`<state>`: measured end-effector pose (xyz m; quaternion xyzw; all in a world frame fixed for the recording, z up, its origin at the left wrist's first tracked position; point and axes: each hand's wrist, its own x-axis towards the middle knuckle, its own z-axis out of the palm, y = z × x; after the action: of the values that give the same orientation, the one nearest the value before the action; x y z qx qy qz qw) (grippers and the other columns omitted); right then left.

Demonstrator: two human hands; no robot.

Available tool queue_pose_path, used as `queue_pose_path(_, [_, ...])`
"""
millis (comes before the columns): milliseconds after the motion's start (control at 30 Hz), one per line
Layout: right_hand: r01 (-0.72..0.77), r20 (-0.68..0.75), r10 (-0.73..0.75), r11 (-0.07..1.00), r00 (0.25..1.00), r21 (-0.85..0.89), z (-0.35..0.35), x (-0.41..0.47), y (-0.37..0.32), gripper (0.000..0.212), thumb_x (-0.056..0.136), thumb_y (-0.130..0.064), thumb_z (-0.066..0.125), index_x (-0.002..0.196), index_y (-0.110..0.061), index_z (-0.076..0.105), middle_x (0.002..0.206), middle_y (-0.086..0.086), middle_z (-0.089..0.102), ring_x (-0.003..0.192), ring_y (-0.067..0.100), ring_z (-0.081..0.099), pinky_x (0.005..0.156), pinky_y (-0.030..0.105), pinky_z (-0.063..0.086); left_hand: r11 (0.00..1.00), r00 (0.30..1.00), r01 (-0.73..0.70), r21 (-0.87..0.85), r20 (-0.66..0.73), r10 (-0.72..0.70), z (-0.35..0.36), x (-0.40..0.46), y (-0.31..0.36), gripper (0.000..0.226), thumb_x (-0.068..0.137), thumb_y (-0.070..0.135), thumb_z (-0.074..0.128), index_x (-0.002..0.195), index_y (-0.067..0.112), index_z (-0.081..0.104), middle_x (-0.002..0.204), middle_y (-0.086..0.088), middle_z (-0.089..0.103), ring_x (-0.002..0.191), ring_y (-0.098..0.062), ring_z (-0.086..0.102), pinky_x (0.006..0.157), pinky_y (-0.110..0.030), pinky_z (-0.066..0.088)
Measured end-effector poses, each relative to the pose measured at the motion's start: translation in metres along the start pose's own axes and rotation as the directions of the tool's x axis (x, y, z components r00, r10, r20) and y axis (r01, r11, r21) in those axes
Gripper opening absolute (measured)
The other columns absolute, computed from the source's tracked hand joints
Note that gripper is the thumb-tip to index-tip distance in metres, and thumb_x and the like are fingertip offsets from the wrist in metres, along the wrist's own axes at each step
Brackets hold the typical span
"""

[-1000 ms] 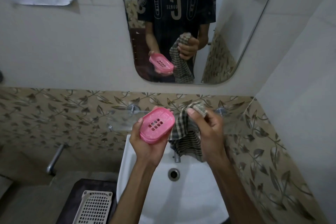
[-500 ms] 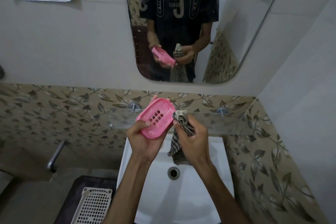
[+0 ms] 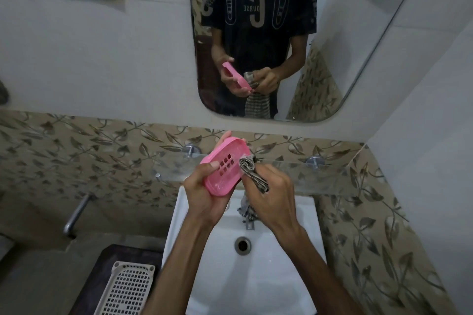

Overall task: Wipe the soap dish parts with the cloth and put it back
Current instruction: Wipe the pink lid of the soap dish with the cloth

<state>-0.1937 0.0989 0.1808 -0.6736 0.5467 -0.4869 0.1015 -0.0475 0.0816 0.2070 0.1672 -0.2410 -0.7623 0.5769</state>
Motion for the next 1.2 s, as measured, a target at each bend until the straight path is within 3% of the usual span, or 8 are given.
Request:
queue_pose_path(100, [0.026,0.036,-0.025,1.0,0.999,-0.006,0.0,0.003,-0.002,0.022,0.1,-0.023,0.069,0.081,-0.012,0.067,0.069,-0.001,0.057,0.058,0.017,0.051,0.053,0.035,0.042,1.0,1.0,0.006,0.017,0.015,-0.006,-0.001,0.004,0.002,0.094,0.063,0.027,0.081,0.15,0.006,0.053,0.15,-0.03,0.052,0.128,-0.04,0.05,0.102,-0.043,0.045])
queue_pose_path(233, [0.078,0.134,-0.087,0.994,0.987,0.075,0.0,-0.001,-0.006,0.02,0.098,-0.018,0.071,0.079,-0.013,0.069,0.07,-0.008,0.055,0.057,0.01,0.048,0.056,0.017,0.034,1.0,0.999,0.024,0.008,0.03,-0.025,-0.003,0.008,0.001,0.093,0.064,0.028,0.079,0.15,0.005,0.053,0.145,-0.03,0.055,0.123,-0.04,0.057,0.099,-0.048,0.054])
queue_pose_path(367, [-0.004,-0.009,0.003,0.999,1.0,-0.049,-0.007,0.017,0.012,0.02,0.097,-0.016,0.075,0.078,-0.009,0.073,0.069,0.0,0.064,0.058,0.016,0.053,0.055,0.03,0.042,0.999,0.999,0.038,0.025,0.029,-0.038,0.002,0.011,-0.002,0.094,0.066,0.03,0.08,0.152,0.004,0.051,0.145,-0.029,0.054,0.126,-0.04,0.049,0.105,-0.049,0.044])
queue_pose_path(533, [0.083,0.116,-0.089,0.995,0.989,0.053,-0.001,-0.003,0.01,0.015,0.095,-0.023,0.069,0.088,-0.015,0.078,0.076,-0.002,0.072,0.061,0.012,0.061,0.058,0.034,0.051,0.988,0.995,0.091,0.127,0.025,-0.095,-0.001,0.011,-0.001,0.09,0.063,0.035,0.08,0.147,0.008,0.059,0.153,-0.031,0.05,0.125,-0.036,0.054,0.097,-0.042,0.048])
queue_pose_path(667, [0.003,0.026,-0.003,1.0,1.0,-0.011,-0.011,0.011,0.026,0.012,0.095,-0.021,0.073,0.093,-0.012,0.081,0.078,0.001,0.073,0.063,0.014,0.062,0.059,0.038,0.053,0.986,0.994,0.09,0.144,0.05,-0.098,0.0,0.013,-0.002,0.088,0.065,0.035,0.08,0.147,0.009,0.059,0.153,-0.03,0.05,0.128,-0.037,0.054,0.106,-0.045,0.047])
queue_pose_path(833, [0.054,0.11,-0.062,0.995,0.992,0.08,-0.004,-0.003,0.016,0.016,0.099,-0.028,0.07,0.092,-0.017,0.079,0.076,-0.004,0.07,0.062,0.009,0.06,0.058,0.033,0.05,0.987,0.995,0.088,0.136,0.032,-0.093,0.003,0.015,-0.003,0.092,0.062,0.036,0.082,0.146,0.009,0.059,0.155,-0.031,0.046,0.128,-0.037,0.051,0.1,-0.043,0.048])
queue_pose_path(1033, [-0.029,-0.029,0.029,0.999,0.999,-0.027,-0.007,0.008,0.026,0.018,0.099,-0.029,0.069,0.096,-0.014,0.08,0.079,-0.002,0.069,0.065,0.012,0.06,0.057,0.038,0.052,0.99,0.998,0.047,0.132,0.034,-0.052,0.009,0.019,-0.008,0.095,0.063,0.036,0.085,0.149,0.008,0.056,0.152,-0.034,0.048,0.125,-0.039,0.05,0.102,-0.046,0.047])
queue_pose_path(1200, [0.044,0.07,-0.052,0.993,0.996,0.112,-0.007,-0.003,0.018,0.014,0.1,-0.029,0.068,0.096,-0.021,0.08,0.082,-0.013,0.07,0.068,0.003,0.062,0.061,0.023,0.051,0.995,0.999,0.029,0.095,0.011,-0.03,0.005,0.02,-0.016,0.096,0.062,0.038,0.085,0.149,0.006,0.056,0.157,-0.034,0.042,0.129,-0.043,0.044,0.116,-0.062,0.033])
